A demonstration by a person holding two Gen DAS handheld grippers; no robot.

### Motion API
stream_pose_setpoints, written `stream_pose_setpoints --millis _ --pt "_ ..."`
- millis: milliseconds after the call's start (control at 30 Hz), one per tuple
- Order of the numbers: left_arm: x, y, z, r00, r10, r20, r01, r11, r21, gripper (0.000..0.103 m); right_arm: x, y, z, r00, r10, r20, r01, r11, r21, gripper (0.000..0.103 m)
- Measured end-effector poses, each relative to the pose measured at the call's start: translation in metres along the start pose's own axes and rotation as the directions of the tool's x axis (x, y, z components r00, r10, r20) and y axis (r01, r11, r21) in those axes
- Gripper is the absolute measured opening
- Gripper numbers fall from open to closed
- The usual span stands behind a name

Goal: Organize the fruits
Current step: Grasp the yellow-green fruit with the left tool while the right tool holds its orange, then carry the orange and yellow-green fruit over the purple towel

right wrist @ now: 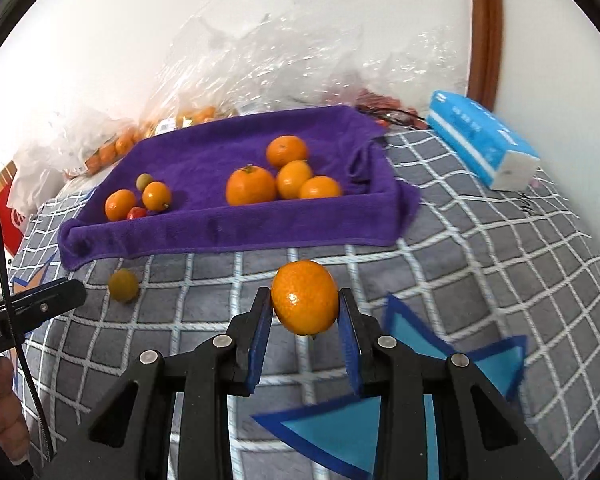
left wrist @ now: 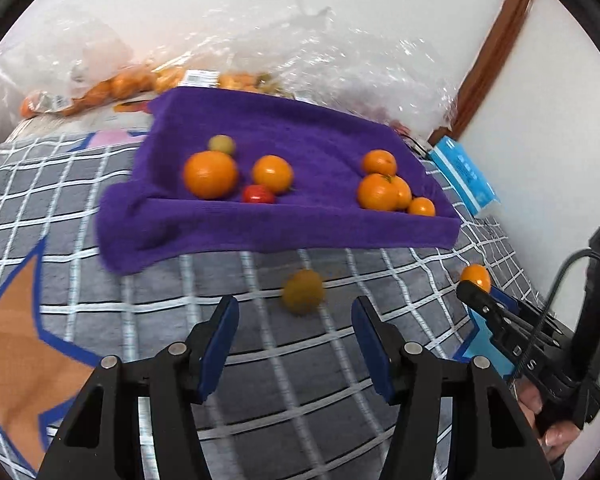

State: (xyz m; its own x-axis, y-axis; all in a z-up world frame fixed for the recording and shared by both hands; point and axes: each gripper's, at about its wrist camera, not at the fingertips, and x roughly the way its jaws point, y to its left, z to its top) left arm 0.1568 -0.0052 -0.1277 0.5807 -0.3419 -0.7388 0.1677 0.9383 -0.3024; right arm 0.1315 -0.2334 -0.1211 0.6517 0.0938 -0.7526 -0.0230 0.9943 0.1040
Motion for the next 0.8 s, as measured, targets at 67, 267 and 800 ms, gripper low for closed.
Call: stream_pose_setpoints --millis 67,267,800 --pt "0.008 -0.008 0.001 1.000 0.016 -0.013 -0.016 1.000 0.005 0.053 -0.006 -0.009 -0.002 1.000 -0.007 0.005 0.007 1.000 0.004 0.033" --pt "0.031 -0.012 0.007 0.991 0.130 -0.034 -0.130 0.991 -0.008 0.026 -0.018 -0.029 -0.008 1.000 -0.025 0.008 0.024 1.000 0.008 0.033" --pt "-0.042 -0.017 0.004 0.989 0.130 0.074 -0.129 0.991 -0.023 0.026 -0.046 -0.009 -0.011 1.000 0.011 0.020 -0.011 1.000 0.006 0.033"
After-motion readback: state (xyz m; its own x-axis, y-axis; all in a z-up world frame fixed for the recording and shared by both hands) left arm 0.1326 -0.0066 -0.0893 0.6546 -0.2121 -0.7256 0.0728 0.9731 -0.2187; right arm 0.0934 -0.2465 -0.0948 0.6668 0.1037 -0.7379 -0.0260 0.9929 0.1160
